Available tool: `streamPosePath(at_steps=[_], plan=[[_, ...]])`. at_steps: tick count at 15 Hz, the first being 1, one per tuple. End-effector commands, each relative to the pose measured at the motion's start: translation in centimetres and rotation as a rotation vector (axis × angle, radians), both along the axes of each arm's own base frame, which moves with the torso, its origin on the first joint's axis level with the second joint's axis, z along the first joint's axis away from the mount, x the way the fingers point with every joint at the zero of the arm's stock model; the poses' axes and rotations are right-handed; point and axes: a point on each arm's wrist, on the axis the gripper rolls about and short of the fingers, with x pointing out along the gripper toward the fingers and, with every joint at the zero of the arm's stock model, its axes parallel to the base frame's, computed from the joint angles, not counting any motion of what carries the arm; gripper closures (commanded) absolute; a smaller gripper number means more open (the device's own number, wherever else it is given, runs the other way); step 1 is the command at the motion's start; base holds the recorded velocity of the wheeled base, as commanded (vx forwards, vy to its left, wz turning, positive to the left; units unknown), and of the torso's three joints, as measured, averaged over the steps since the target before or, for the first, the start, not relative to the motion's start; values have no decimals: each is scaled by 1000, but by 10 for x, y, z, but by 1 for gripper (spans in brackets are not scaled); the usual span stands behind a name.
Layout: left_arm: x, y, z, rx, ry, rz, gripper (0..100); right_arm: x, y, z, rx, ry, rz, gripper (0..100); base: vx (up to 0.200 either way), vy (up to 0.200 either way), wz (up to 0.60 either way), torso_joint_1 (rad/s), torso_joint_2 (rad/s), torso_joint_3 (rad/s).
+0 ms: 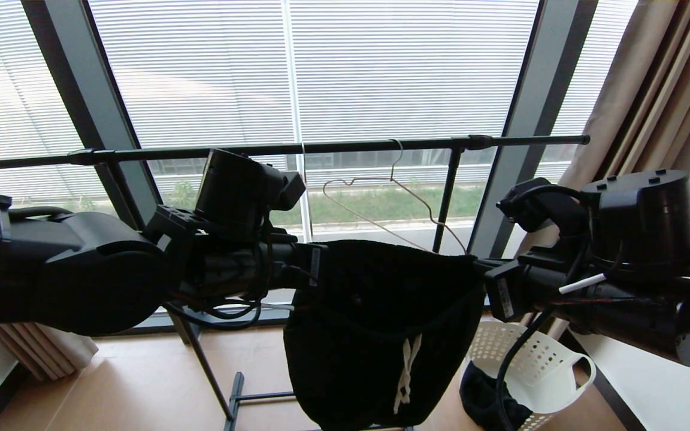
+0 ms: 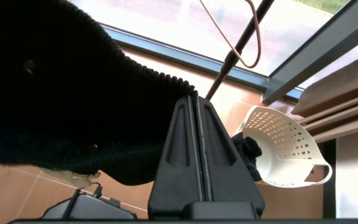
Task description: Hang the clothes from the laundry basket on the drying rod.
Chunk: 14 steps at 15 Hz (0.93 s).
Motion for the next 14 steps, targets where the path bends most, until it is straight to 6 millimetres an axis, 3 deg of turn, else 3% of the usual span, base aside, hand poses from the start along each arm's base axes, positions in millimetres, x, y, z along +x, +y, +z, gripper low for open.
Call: streamPosePath(at_steps=[1,7,14], plan=[[0,0,0,2,0,-2,0,1,0,1,3,-3,-1,100,0,0,0,0,0,0],[-21,15,3,52,-28,-44,0,13,-10,16,39,-50,-58,100,0,0,0,0,0,0],[-36,27,-15,213,-46,-151,0,20,-13,23,67,-68,-84,100,0,0,0,0,0,0]])
